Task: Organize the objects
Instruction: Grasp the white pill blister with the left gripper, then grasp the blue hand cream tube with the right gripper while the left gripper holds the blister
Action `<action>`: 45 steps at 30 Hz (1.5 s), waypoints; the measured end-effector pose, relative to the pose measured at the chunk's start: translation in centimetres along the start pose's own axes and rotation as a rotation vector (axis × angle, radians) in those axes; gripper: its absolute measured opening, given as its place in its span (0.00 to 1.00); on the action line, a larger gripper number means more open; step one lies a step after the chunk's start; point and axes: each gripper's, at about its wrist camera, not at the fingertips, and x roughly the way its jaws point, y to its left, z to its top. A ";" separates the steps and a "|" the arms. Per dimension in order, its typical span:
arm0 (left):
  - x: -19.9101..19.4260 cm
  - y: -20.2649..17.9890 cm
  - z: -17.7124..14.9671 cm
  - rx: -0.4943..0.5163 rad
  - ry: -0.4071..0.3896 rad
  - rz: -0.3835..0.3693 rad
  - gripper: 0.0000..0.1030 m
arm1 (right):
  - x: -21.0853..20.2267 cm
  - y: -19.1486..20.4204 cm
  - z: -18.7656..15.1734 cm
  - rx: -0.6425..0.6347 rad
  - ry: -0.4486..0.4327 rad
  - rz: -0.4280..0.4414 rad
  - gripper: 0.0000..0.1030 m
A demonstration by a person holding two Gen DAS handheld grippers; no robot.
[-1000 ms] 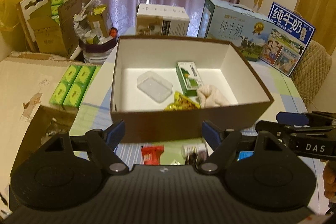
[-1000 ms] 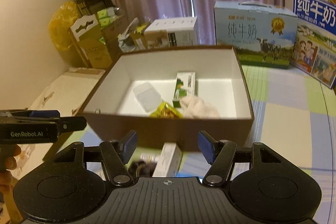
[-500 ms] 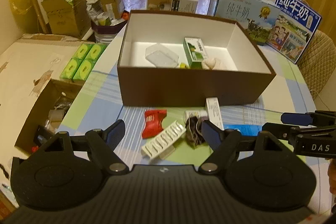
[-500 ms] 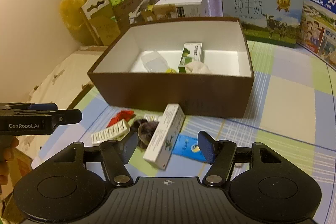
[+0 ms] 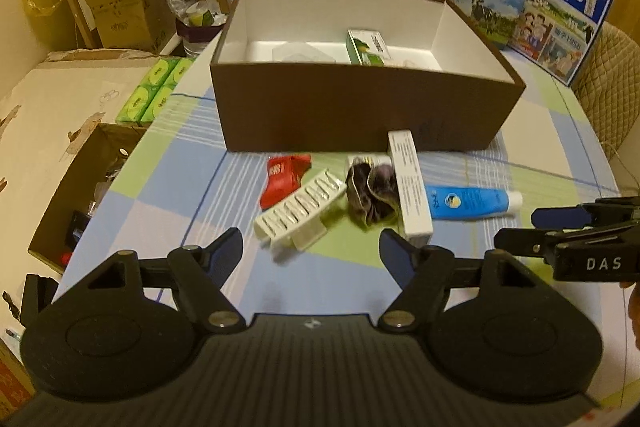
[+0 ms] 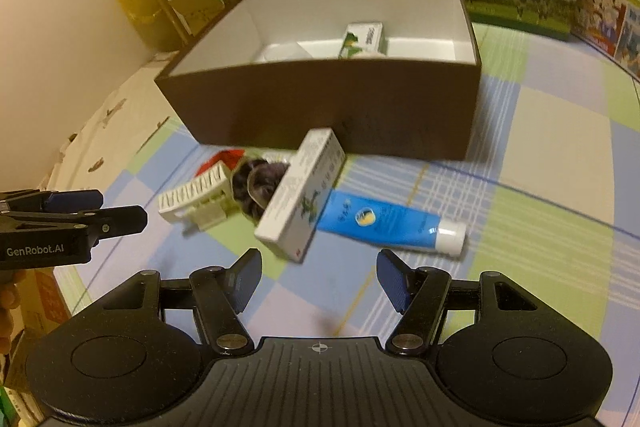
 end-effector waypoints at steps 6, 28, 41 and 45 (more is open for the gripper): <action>2.0 0.0 0.1 0.077 0.018 -0.018 0.69 | 0.0 -1.1 -0.7 0.057 -0.001 -0.040 0.59; 10.2 1.5 2.8 0.315 0.109 -0.166 0.53 | 0.4 -0.9 -1.9 0.257 -0.014 -0.207 0.59; 10.6 1.9 2.1 0.271 0.141 -0.178 0.24 | 0.7 -1.7 -1.1 0.235 -0.026 -0.213 0.59; 10.0 2.3 1.4 0.235 0.147 -0.170 0.24 | 1.4 -2.2 -0.7 0.189 -0.032 -0.196 0.56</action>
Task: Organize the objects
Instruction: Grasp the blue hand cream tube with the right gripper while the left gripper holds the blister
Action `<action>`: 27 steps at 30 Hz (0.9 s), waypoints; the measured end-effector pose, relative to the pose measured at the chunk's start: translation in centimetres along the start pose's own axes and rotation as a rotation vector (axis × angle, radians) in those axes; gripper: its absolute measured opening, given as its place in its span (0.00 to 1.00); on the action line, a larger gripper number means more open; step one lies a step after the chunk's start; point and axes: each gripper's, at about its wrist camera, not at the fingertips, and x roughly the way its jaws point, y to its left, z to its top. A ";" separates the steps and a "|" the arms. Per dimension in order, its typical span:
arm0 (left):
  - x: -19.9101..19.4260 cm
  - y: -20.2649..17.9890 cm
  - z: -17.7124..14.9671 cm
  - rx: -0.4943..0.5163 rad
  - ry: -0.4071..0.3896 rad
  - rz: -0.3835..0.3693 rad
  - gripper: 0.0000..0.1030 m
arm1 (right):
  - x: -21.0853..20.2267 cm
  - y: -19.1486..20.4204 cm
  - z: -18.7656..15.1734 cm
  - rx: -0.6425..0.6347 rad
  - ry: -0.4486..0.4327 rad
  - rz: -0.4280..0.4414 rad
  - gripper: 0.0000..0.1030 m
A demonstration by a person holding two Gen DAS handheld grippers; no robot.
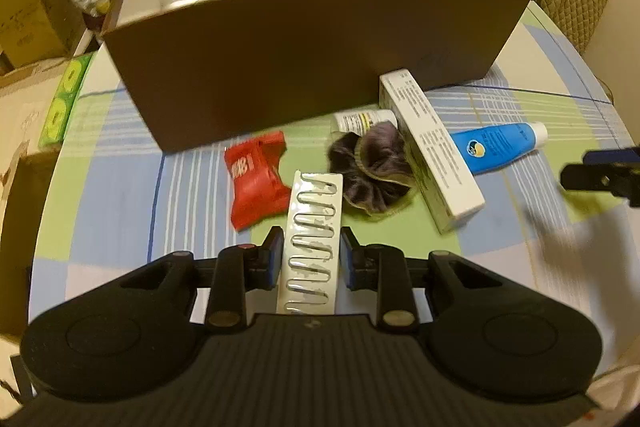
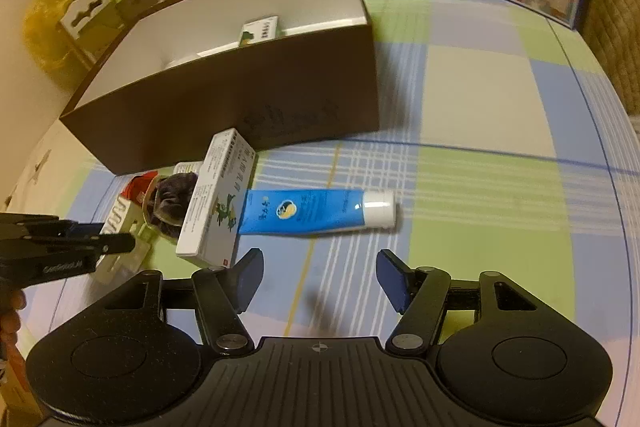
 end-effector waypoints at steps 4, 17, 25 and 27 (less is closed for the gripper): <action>-0.5 0.1 -0.8 -0.040 0.009 0.016 0.24 | 1.0 -0.6 1.0 -0.036 -0.014 0.022 0.45; -2.1 1.0 -2.7 -0.146 0.017 0.093 0.24 | 7.6 -2.6 4.5 -0.048 0.009 0.127 0.44; -2.5 1.1 -3.3 -0.189 0.021 0.118 0.24 | 6.6 -4.0 1.3 -0.038 0.056 0.205 0.44; -2.6 1.1 -3.4 -0.197 0.023 0.121 0.24 | 5.9 -4.1 0.3 -0.035 0.070 0.223 0.44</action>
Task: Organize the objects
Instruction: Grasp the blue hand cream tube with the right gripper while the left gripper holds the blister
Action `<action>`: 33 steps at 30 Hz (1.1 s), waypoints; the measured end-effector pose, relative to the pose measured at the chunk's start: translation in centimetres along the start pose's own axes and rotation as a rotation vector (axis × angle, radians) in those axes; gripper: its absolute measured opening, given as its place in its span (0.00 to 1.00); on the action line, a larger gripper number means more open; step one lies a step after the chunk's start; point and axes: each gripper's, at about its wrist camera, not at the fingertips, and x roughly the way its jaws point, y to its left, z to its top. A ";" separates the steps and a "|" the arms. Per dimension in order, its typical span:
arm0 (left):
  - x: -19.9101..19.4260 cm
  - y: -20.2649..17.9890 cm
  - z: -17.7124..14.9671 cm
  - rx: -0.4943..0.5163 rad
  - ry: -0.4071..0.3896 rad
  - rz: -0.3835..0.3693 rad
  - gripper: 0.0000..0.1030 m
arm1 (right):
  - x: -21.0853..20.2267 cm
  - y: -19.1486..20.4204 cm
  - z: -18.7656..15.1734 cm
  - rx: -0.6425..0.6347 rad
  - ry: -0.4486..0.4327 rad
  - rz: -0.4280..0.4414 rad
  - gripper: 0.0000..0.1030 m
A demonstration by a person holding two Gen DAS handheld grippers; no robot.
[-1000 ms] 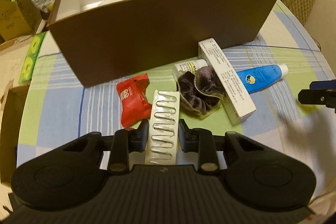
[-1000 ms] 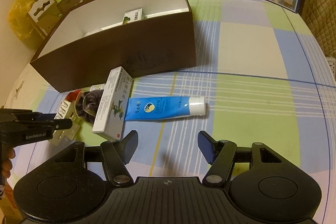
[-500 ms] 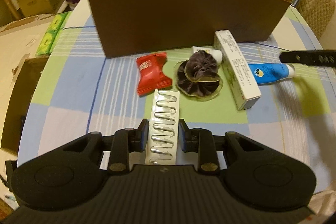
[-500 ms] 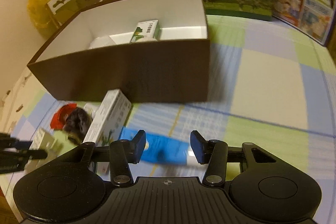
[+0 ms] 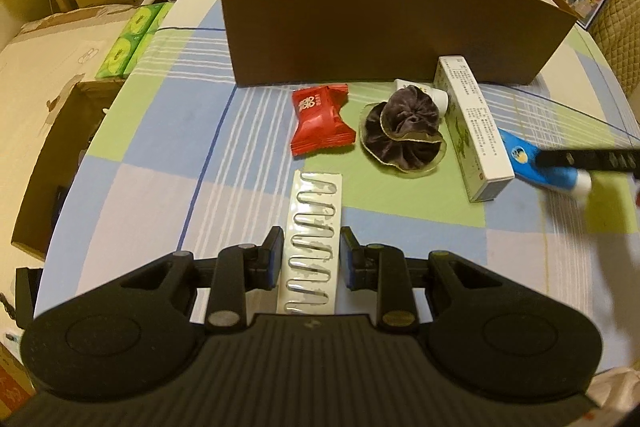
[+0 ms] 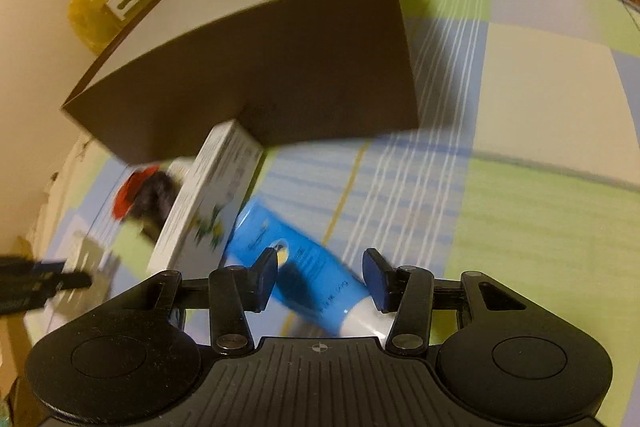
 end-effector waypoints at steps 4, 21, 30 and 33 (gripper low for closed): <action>0.0 0.0 0.0 -0.008 0.003 0.006 0.24 | -0.9 0.8 -1.5 -0.031 0.033 0.020 0.44; 0.6 -0.9 -0.2 -0.002 0.029 0.008 0.23 | -0.1 4.6 -2.3 -0.341 0.049 -0.150 0.36; 1.5 -1.3 0.3 -0.001 0.048 0.018 0.23 | -2.8 3.3 -3.8 -0.266 0.073 -0.190 0.36; 2.0 -1.5 0.7 0.005 0.051 0.032 0.23 | -2.9 3.7 -4.2 -0.285 0.060 -0.205 0.36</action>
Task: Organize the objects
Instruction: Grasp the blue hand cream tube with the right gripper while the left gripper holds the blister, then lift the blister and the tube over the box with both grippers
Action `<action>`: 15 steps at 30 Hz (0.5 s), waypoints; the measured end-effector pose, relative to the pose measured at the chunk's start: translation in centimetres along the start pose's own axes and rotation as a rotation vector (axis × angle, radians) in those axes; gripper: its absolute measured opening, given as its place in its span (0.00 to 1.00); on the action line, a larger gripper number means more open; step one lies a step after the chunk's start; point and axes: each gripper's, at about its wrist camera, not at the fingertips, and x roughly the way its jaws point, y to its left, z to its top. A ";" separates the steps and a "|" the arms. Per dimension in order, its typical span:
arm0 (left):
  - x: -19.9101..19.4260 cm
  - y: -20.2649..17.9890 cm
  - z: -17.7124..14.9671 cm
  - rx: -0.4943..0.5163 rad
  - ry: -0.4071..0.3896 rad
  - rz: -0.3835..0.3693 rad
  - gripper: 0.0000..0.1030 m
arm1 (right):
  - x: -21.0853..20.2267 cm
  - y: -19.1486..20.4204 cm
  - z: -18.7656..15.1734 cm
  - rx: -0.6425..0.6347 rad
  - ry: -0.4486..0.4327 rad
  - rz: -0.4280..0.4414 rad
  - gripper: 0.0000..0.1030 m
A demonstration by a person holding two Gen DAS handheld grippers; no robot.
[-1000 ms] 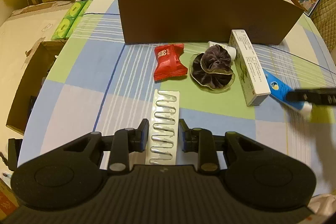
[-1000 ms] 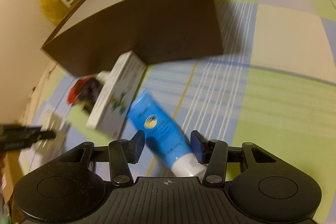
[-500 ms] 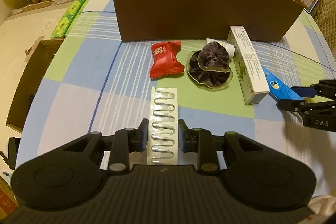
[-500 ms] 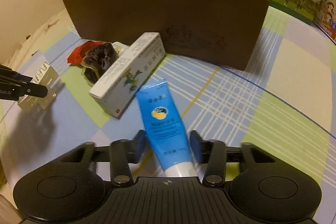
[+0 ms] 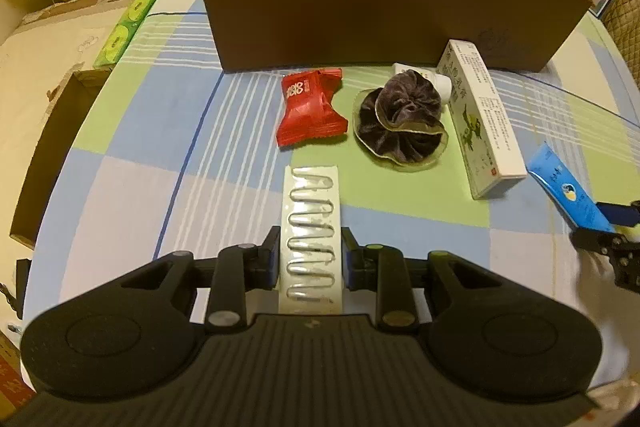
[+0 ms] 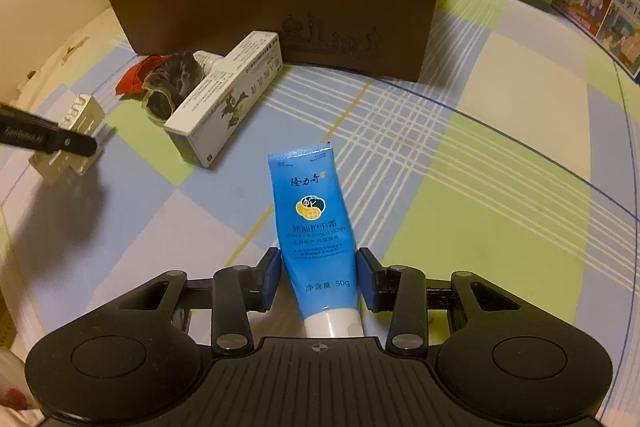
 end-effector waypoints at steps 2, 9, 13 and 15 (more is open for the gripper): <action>0.1 -0.2 0.2 0.006 0.001 0.002 0.23 | 0.1 0.2 0.0 0.000 -0.005 -0.010 0.37; 0.3 -0.7 0.4 0.023 0.011 0.006 0.23 | 0.8 0.3 0.6 -0.024 -0.018 -0.016 0.39; 0.2 -0.8 0.4 0.025 0.009 0.001 0.23 | 1.0 0.4 0.9 -0.033 -0.017 -0.019 0.38; 0.2 -0.8 0.4 0.022 0.008 0.000 0.23 | 1.0 0.4 0.9 -0.031 -0.021 -0.018 0.37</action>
